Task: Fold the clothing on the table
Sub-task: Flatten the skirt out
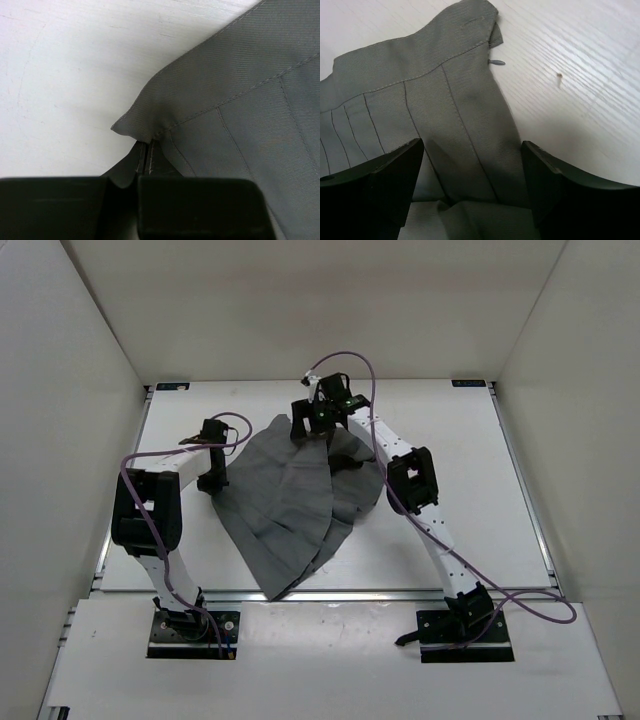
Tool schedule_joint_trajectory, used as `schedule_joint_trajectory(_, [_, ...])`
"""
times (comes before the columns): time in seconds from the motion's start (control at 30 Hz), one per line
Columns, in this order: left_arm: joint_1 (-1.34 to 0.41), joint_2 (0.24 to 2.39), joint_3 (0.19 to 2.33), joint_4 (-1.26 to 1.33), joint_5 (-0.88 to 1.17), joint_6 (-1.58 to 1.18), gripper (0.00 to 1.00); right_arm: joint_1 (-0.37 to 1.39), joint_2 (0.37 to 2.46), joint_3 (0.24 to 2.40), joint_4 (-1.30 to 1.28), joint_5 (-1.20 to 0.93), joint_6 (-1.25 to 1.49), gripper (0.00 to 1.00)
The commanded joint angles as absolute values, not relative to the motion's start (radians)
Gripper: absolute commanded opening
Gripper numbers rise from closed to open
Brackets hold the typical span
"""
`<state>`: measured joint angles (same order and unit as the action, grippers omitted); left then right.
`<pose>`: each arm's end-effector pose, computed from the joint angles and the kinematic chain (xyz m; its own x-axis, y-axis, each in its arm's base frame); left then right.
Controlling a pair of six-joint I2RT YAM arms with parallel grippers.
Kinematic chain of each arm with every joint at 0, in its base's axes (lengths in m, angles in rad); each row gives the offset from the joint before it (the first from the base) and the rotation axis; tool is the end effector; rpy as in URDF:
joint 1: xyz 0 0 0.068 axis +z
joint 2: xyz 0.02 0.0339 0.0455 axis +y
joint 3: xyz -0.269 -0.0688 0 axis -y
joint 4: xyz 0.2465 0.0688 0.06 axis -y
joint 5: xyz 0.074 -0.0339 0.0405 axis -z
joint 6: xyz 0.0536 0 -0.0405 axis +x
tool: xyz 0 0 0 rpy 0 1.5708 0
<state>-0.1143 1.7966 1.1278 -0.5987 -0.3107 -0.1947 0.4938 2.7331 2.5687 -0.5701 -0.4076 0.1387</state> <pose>0.3478 -0.0234 0.1506 -0.9337 -0.0782 -0.3495 -0.1659 0.9593 0.2285 0.5282 0.3085 0.1566 -0.6805 -0.2221 -0.6983 -0.6059 0.7065 0.3657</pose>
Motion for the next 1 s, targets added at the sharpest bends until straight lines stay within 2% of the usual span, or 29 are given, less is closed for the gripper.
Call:
schedule_joint_trajectory(0.0, [-0.126,1.752,1.143,-0.597,-0.276,-0.193,0.00,0.456,2.741,2.617,-0.643,-0.445,0.192,0.77])
schedule_joint_trajectory(0.13, [-0.124,1.737,1.134,-0.589,-0.264,-0.196,0.00,0.465,2.744,2.600,-0.690,-0.455,0.183,0.70])
schedule_joint_trajectory(0.23, [-0.126,1.743,1.131,-0.588,-0.268,-0.198,0.00,0.483,2.757,2.600,-0.757,-0.454,0.166,0.52])
schedule_joint_trajectory(0.27, [-0.129,1.738,1.131,-0.592,-0.267,-0.192,0.00,0.491,2.770,2.611,-0.765,-0.451,0.166,0.21])
schedule_joint_trajectory(0.3, [-0.121,1.740,1.129,-0.588,-0.259,-0.196,0.00,0.494,2.767,2.618,-0.785,-0.449,0.158,0.00])
schedule_joint_trajectory(0.43, [-0.127,1.741,1.132,-0.598,-0.249,-0.189,0.00,0.491,2.754,2.631,-0.885,-0.393,0.175,0.00])
schedule_joint_trajectory(0.57, [-0.133,1.744,1.146,-0.604,-0.244,-0.178,0.00,0.468,2.656,2.599,-0.986,-0.272,0.186,0.00])
schedule_joint_trajectory(0.7, [-0.117,1.761,1.183,-0.612,-0.210,-0.172,0.00,0.445,2.490,2.452,-1.106,-0.151,0.210,0.00])
schedule_joint_trajectory(0.77, [-0.124,1.767,1.204,-0.621,-0.201,-0.169,0.00,0.445,2.409,2.300,-1.117,-0.103,0.207,0.00])
schedule_joint_trajectory(0.93, [-0.140,1.781,1.220,-0.610,-0.167,-0.173,0.00,0.454,2.108,1.881,-0.931,-0.095,0.227,0.00])
schedule_joint_trajectory(0.97, [-0.140,1.782,1.223,-0.612,-0.166,-0.166,0.00,0.456,2.077,1.791,-0.881,-0.084,0.242,0.04])
